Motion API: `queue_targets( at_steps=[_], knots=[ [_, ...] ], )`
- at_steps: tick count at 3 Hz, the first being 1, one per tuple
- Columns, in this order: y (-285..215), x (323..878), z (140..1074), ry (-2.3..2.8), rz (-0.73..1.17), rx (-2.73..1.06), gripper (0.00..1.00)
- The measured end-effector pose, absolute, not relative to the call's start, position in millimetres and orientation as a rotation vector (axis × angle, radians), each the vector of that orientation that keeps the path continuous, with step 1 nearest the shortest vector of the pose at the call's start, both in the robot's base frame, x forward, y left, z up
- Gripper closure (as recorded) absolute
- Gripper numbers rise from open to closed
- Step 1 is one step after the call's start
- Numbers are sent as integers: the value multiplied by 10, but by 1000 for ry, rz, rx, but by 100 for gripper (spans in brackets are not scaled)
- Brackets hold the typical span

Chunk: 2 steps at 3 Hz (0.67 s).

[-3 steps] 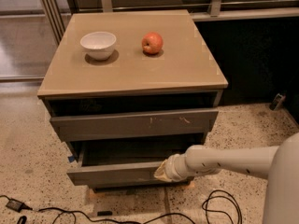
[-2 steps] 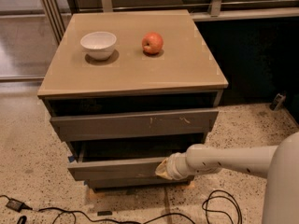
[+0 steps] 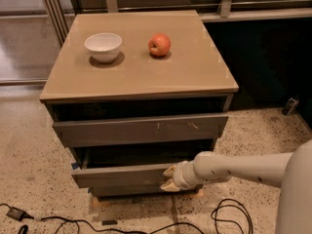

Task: Close middle drawer

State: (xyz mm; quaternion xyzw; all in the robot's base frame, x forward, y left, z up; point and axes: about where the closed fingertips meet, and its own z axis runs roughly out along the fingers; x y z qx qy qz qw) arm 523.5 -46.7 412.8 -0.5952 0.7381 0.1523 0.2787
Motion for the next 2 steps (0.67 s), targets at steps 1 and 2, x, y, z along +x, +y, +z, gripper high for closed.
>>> queue_targets(
  at_steps=[1,2],
  knots=[
    [-444,5286,4154,1967,391,-1609,0],
    [-443,5285,4154,1967,391,-1609,0]
  ],
)
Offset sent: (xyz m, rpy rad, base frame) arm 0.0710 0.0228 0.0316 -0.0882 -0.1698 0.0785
